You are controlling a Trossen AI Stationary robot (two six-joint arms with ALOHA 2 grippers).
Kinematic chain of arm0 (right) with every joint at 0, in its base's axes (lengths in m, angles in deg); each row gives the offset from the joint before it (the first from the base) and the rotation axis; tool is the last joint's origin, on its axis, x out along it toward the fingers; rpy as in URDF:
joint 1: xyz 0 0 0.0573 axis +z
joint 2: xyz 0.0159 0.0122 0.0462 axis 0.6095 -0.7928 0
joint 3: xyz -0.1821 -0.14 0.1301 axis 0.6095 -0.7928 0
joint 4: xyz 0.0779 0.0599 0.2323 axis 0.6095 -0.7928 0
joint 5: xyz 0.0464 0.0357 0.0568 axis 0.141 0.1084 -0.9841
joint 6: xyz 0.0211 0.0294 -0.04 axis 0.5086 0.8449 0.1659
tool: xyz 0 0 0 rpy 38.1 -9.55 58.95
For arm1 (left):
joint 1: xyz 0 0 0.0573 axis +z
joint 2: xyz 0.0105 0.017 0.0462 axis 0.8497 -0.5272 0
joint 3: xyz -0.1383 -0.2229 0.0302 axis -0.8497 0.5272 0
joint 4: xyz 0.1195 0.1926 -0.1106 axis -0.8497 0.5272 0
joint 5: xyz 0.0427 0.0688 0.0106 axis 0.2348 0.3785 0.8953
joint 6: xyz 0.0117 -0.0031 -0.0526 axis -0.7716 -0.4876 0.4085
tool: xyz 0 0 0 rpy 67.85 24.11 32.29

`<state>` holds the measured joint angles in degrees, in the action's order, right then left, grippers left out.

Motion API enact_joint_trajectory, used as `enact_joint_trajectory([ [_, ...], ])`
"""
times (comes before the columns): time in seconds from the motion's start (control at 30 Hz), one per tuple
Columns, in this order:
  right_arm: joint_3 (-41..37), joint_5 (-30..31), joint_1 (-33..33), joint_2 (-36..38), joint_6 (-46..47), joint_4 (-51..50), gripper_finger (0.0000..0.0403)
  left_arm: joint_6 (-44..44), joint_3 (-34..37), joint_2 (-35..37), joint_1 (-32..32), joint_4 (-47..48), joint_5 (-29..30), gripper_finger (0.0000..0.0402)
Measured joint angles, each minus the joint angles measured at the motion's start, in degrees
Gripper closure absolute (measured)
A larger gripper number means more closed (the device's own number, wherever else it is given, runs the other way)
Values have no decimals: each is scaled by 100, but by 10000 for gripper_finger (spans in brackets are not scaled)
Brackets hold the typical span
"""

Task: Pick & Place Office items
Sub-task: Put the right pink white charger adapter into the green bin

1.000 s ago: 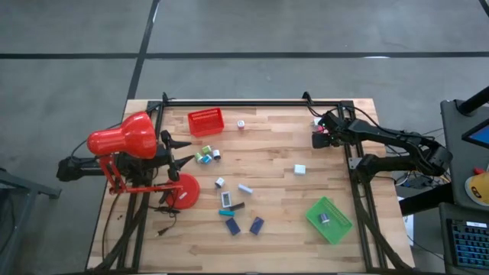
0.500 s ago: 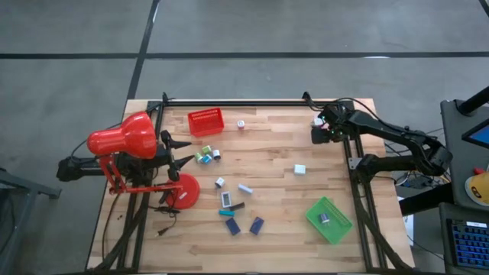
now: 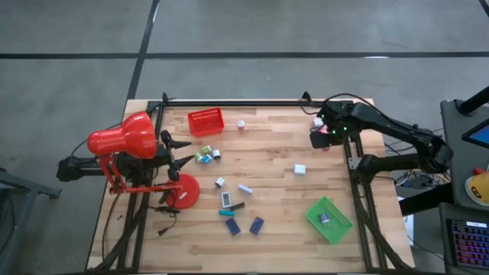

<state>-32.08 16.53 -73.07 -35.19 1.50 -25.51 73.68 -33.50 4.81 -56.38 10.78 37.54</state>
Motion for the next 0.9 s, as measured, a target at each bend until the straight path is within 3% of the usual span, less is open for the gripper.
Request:
enact_joint_trajectory([
  [0.3, 329, 92, 2017, 416, 1619, -279, 255, 0, 0, 0, -1, -1, 0, 156],
  [0.57, 333, 458, 4331, 597, 4138, -308, 255, 2, 0, 0, -1, -1, -1, 156],
  [0.9, 326, 632, 6958, 13, 7483, -386, 255, 1, -2, 0, 0, -1, 1, 156],
])
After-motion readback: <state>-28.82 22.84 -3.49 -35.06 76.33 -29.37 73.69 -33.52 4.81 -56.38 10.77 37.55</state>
